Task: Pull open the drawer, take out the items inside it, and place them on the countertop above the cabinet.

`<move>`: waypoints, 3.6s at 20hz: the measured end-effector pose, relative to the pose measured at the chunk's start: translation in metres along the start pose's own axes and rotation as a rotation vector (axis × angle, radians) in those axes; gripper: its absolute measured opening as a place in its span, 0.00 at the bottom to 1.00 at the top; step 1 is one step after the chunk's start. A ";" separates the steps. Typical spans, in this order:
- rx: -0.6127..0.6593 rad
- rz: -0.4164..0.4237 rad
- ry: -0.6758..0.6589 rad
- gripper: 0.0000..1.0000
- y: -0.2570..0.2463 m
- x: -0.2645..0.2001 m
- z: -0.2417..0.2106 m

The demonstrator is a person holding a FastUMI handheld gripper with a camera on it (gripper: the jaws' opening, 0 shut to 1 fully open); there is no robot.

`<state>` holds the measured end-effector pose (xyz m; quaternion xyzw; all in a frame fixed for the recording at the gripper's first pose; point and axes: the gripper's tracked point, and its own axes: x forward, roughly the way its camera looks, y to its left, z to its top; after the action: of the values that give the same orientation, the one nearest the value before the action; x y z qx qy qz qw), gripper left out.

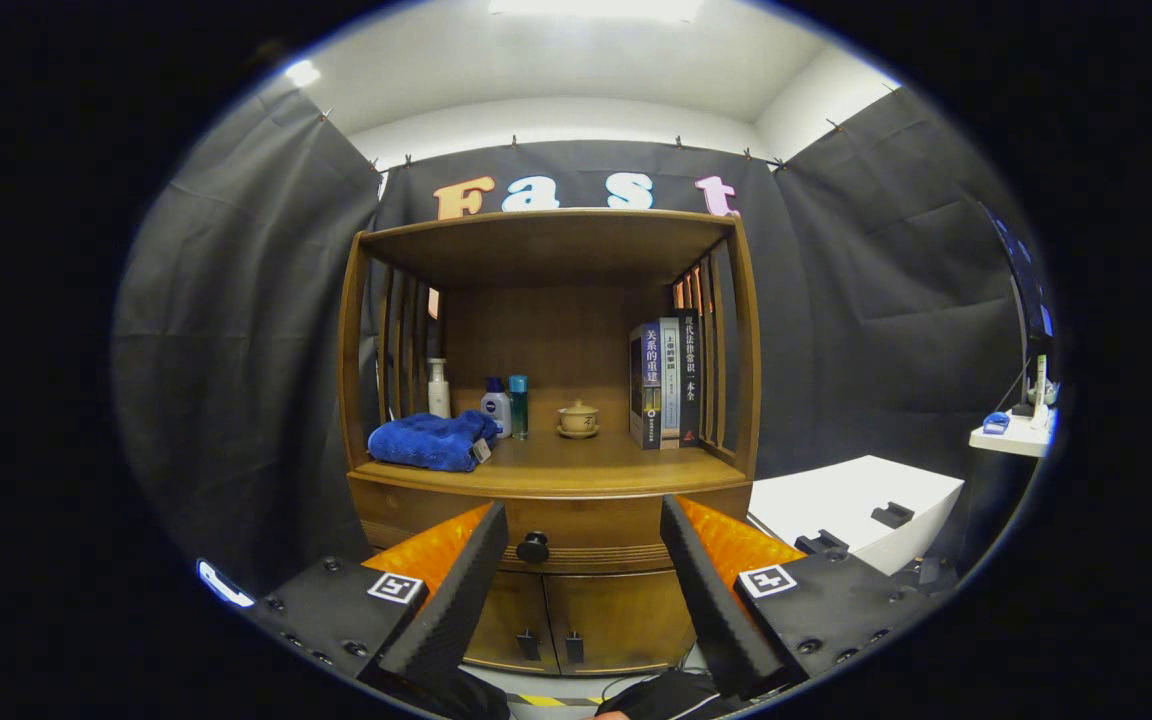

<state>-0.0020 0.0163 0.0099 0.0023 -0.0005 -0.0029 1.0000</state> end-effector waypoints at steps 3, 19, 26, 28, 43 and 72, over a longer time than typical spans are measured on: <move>0.003 -0.001 -0.001 0.99 0.000 0.001 0.001; 0.000 0.025 -0.025 0.99 0.029 0.080 0.002; -0.042 0.040 -0.010 0.99 0.043 0.135 -0.036; -0.064 0.047 0.008 0.99 0.044 0.145 -0.054; -0.079 0.041 0.179 0.90 0.056 0.206 -0.175; -0.023 0.043 0.215 0.34 0.053 0.123 -0.177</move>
<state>0.1211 0.0695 -0.1670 -0.0089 0.1068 0.0187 0.9941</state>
